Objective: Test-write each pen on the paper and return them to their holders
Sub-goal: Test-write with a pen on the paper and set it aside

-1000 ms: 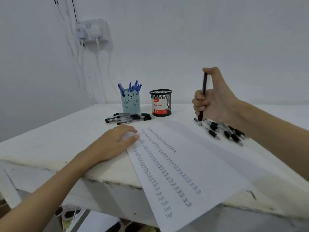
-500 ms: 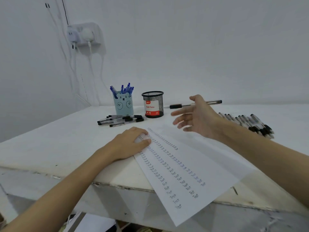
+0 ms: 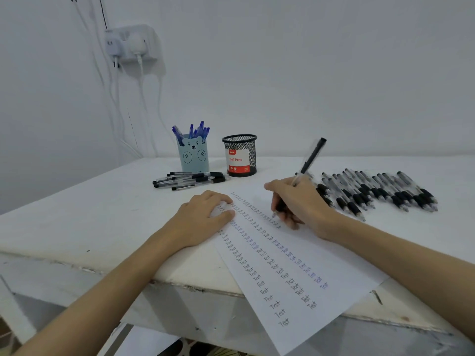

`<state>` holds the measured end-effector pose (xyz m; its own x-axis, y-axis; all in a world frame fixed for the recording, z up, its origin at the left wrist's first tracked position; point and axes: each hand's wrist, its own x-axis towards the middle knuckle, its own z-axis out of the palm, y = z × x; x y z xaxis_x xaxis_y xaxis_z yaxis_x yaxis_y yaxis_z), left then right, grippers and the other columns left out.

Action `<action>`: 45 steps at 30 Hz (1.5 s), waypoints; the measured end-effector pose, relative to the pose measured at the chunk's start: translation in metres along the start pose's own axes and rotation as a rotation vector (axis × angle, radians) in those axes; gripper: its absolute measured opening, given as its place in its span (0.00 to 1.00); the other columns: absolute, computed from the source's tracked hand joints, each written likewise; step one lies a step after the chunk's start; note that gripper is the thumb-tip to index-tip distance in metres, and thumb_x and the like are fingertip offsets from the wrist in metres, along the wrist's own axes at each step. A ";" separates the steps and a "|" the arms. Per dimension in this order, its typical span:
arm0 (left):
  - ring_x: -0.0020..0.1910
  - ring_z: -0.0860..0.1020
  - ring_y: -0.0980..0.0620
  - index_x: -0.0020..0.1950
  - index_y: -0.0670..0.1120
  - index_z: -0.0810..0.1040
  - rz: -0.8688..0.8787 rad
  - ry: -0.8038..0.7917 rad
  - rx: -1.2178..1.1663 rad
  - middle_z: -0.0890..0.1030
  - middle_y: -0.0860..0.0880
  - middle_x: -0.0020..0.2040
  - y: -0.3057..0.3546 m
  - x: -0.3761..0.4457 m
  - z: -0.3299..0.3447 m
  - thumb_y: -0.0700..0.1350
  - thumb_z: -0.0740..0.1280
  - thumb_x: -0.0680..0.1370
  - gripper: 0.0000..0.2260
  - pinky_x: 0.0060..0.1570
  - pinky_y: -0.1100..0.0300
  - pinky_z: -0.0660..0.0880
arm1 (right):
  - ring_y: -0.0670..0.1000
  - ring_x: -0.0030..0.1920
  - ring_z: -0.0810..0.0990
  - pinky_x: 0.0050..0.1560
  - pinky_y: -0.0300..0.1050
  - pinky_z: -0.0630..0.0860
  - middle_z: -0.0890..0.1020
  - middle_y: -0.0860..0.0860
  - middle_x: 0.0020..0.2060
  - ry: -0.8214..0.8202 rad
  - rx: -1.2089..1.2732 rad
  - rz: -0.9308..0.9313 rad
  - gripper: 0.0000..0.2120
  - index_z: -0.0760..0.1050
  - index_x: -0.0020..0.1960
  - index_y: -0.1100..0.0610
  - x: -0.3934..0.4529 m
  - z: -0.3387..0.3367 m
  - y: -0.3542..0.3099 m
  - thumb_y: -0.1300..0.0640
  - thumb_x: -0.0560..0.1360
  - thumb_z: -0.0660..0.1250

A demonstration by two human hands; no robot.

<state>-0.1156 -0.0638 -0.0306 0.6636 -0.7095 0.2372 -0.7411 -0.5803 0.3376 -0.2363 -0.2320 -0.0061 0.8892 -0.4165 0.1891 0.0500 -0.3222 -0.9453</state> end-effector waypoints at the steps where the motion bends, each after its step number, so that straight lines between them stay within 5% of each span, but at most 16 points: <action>1: 0.67 0.64 0.53 0.66 0.57 0.69 0.002 0.001 -0.001 0.67 0.56 0.68 0.000 0.000 0.000 0.58 0.57 0.79 0.16 0.67 0.51 0.61 | 0.49 0.14 0.63 0.19 0.32 0.58 0.70 0.54 0.18 0.013 -0.028 -0.018 0.19 0.68 0.27 0.62 0.000 0.000 0.001 0.59 0.75 0.64; 6: 0.67 0.64 0.53 0.66 0.56 0.69 -0.006 -0.016 -0.003 0.67 0.56 0.68 0.000 -0.001 -0.001 0.63 0.54 0.75 0.22 0.66 0.52 0.62 | 0.47 0.14 0.67 0.18 0.30 0.56 0.63 0.51 0.17 0.083 -0.157 -0.110 0.24 0.56 0.21 0.55 0.002 0.003 0.007 0.70 0.69 0.62; 10: 0.67 0.65 0.53 0.66 0.56 0.70 0.000 0.001 -0.010 0.68 0.56 0.68 0.001 -0.001 0.000 0.60 0.57 0.79 0.18 0.65 0.53 0.62 | 0.45 0.15 0.69 0.18 0.30 0.56 0.55 0.49 0.20 0.078 -0.177 -0.165 0.24 0.53 0.23 0.54 0.001 0.003 0.009 0.72 0.69 0.59; 17: 0.67 0.65 0.53 0.66 0.57 0.70 -0.005 -0.005 -0.005 0.68 0.56 0.67 0.000 -0.001 0.000 0.62 0.55 0.76 0.21 0.65 0.53 0.62 | 0.51 0.24 0.62 0.19 0.31 0.55 0.55 0.48 0.18 0.042 -0.231 -0.220 0.23 0.52 0.24 0.54 0.000 0.004 0.008 0.72 0.68 0.58; 21: 0.66 0.65 0.53 0.65 0.57 0.70 -0.015 -0.010 -0.017 0.68 0.57 0.67 0.001 -0.002 0.000 0.64 0.51 0.71 0.26 0.65 0.52 0.62 | 0.51 0.20 0.63 0.18 0.30 0.56 0.57 0.50 0.19 0.060 -0.227 -0.221 0.23 0.53 0.23 0.55 -0.001 0.003 0.007 0.71 0.69 0.59; 27: 0.67 0.65 0.53 0.66 0.56 0.70 0.001 0.011 -0.011 0.68 0.56 0.67 0.000 -0.001 0.001 0.58 0.57 0.80 0.16 0.65 0.53 0.62 | 0.54 0.26 0.68 0.18 0.31 0.57 0.56 0.47 0.17 0.062 -0.229 -0.201 0.24 0.53 0.22 0.54 0.001 0.004 0.008 0.71 0.69 0.60; 35: 0.66 0.65 0.53 0.66 0.57 0.69 -0.003 -0.003 -0.007 0.68 0.56 0.68 -0.001 0.000 0.000 0.62 0.55 0.77 0.20 0.64 0.53 0.62 | 0.54 0.26 0.65 0.18 0.32 0.56 0.56 0.45 0.15 0.067 -0.225 -0.195 0.24 0.53 0.22 0.54 0.001 0.004 0.008 0.70 0.69 0.59; 45: 0.66 0.65 0.53 0.66 0.56 0.70 0.005 0.015 0.005 0.68 0.56 0.68 0.002 -0.001 0.000 0.56 0.57 0.80 0.16 0.64 0.54 0.62 | 0.54 0.27 0.65 0.17 0.31 0.56 0.57 0.47 0.16 0.099 -0.256 -0.178 0.24 0.54 0.21 0.54 0.001 0.003 0.008 0.70 0.69 0.59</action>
<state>-0.1175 -0.0640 -0.0303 0.6610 -0.7065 0.2528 -0.7452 -0.5784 0.3318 -0.2334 -0.2320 -0.0141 0.8276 -0.4111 0.3823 0.0740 -0.5952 -0.8002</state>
